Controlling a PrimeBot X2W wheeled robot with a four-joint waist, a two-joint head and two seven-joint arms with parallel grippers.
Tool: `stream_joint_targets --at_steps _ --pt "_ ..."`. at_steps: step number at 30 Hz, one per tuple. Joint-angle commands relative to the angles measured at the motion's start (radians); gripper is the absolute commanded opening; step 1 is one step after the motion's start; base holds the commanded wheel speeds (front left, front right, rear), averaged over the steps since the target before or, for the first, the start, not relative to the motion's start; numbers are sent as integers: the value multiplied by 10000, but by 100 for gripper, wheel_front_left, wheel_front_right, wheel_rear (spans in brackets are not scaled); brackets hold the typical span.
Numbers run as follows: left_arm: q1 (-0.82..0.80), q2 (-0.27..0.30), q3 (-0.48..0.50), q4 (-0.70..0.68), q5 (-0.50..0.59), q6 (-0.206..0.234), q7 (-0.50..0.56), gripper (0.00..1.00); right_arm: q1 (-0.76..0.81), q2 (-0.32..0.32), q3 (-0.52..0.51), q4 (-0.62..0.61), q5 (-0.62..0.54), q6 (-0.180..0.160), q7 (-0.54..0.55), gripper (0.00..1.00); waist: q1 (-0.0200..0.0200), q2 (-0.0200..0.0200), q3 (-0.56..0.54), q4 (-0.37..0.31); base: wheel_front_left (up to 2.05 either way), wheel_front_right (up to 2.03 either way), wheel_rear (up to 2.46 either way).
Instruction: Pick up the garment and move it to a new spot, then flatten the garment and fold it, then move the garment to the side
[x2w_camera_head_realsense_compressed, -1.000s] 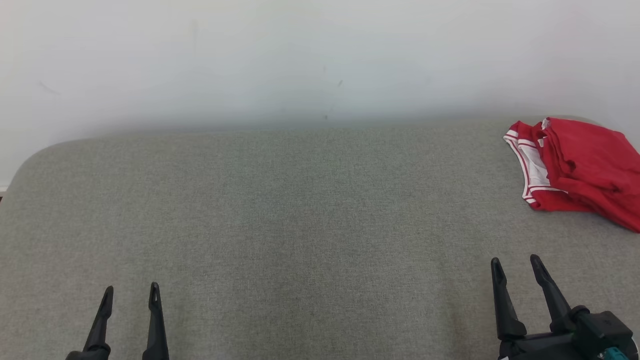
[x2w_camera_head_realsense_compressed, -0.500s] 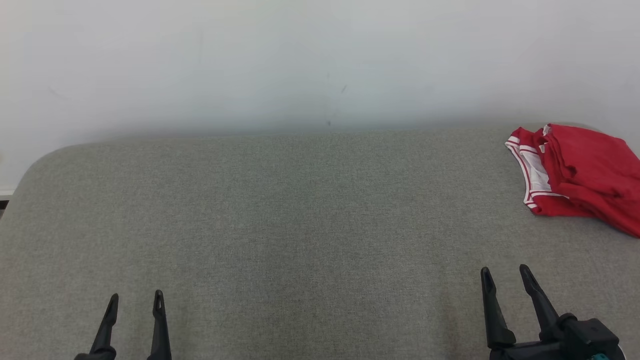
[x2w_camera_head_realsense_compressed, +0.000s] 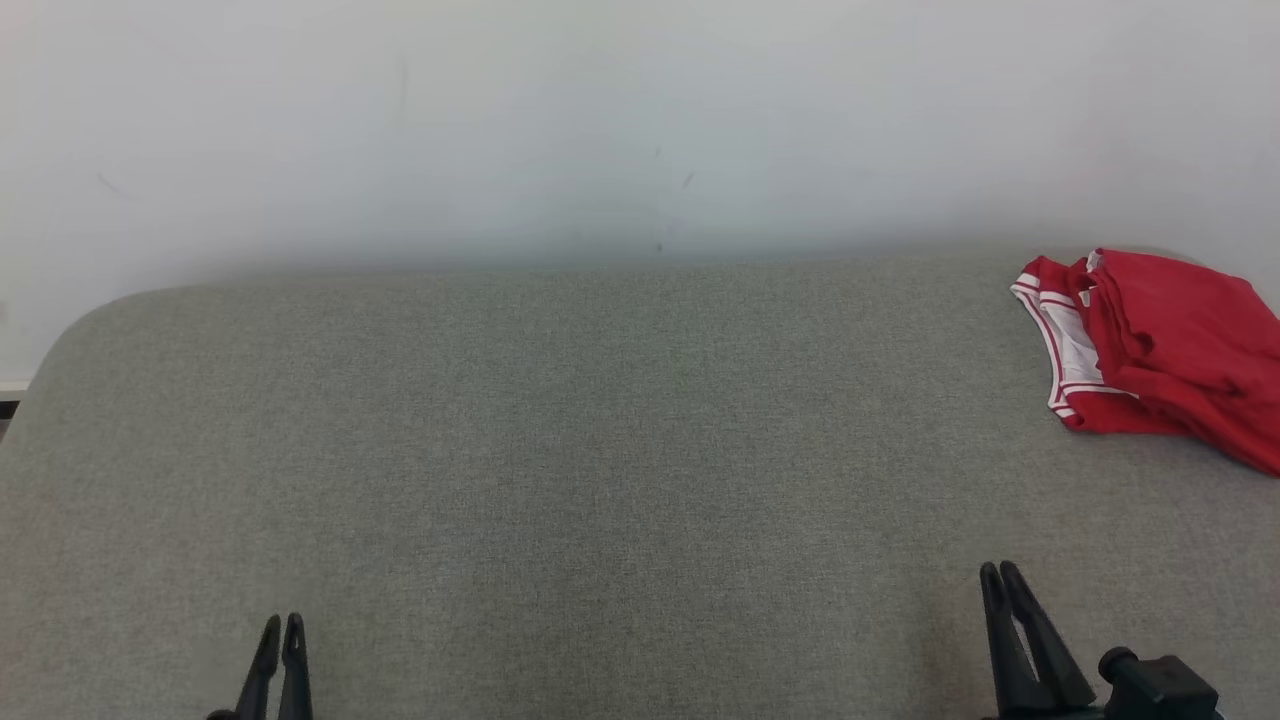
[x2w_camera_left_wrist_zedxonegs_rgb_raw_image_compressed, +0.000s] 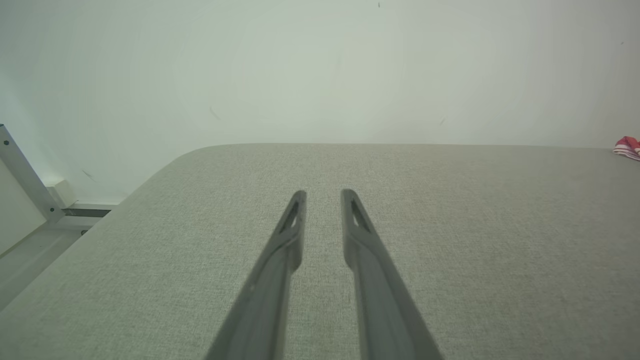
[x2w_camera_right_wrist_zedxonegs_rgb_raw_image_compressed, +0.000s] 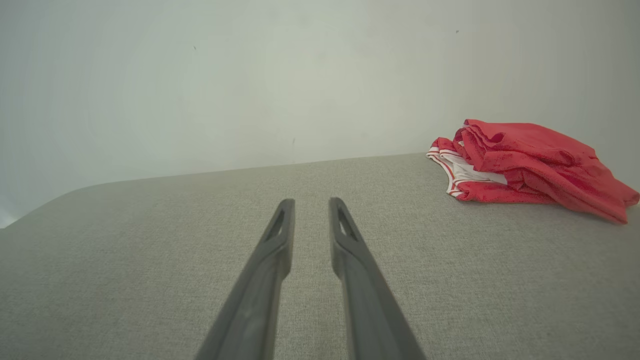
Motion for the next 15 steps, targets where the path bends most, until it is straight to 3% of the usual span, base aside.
stream_joint_targets --at_steps 1,15 --pt "8 -15 8 67 -39 -6 26 0 28 3 2 53 41 0 9 0 0 0 0 0 0 0 0" --pt "-285 -116 169 249 -2633 -148 715 0 -244 -11 -182 282 2613 -2 546 0 0 0 19 20 0 0 0"
